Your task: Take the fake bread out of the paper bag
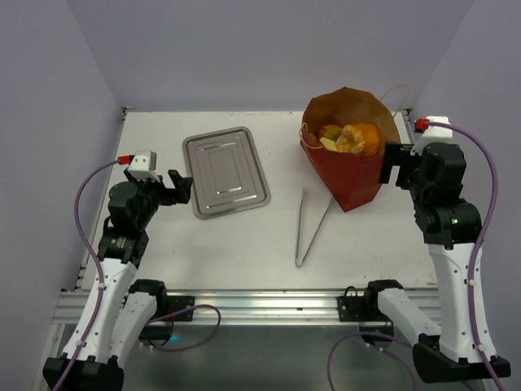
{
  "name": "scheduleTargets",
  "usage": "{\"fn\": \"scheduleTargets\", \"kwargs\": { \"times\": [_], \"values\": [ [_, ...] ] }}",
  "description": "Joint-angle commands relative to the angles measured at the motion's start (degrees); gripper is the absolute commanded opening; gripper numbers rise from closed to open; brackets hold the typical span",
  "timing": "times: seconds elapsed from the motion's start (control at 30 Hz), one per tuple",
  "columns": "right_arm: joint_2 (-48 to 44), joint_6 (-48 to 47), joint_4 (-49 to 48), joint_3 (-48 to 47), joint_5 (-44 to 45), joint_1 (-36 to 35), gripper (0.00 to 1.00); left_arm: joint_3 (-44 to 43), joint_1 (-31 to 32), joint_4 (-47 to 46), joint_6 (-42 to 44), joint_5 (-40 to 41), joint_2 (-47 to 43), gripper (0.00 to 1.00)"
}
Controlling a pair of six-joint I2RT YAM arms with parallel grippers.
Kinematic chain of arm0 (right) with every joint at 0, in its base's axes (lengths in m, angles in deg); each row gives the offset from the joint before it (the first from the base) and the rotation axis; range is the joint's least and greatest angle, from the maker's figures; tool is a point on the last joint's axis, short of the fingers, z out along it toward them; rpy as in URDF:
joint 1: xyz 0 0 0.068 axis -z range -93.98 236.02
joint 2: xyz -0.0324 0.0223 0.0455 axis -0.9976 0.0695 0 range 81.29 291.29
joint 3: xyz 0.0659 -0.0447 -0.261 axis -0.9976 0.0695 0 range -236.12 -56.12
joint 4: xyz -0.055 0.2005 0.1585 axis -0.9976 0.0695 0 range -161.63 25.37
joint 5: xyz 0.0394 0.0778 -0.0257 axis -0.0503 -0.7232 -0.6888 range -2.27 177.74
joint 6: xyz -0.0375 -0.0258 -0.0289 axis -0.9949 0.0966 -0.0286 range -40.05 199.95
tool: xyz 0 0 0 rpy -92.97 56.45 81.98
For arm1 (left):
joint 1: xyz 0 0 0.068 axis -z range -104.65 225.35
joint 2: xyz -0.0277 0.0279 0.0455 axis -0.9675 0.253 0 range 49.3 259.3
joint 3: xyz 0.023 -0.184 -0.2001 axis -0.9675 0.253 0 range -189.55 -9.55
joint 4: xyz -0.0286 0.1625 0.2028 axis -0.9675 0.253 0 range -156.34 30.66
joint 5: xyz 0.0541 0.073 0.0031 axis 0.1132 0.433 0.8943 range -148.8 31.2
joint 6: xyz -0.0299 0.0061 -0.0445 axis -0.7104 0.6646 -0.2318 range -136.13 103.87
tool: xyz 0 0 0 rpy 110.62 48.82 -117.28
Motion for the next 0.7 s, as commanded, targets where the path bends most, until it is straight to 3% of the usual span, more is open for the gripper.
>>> {"fn": "scheduleTargets", "kwargs": {
  "times": [0.0,0.17,0.3,0.4,0.67],
  "values": [
    [0.08,-1.95,0.02,-4.27,-2.33,0.08,0.99,-1.97,0.34,1.56,-3.35,-3.63,1.97,1.00],
    [1.05,-13.20,2.82,-6.38,-14.28,0.08,0.99,-4.88,0.34,3.94,-4.40,-8.99,4.51,1.00],
    [2.97,-16.81,4.49,-9.01,-16.31,0.17,0.99,-6.72,0.52,4.12,-6.60,-17.41,7.68,1.00],
    [4.65,-21.38,6.52,-12.53,-19.56,0.17,0.99,-7.95,2.88,4.03,-8.01,-18.58,9.97,1.00],
    [12.11,-23.94,5.90,-19.91,-14.75,0.17,0.99,-7.34,11.23,2.98,-10.30,-14.80,12.43,1.00]
  ]
}}
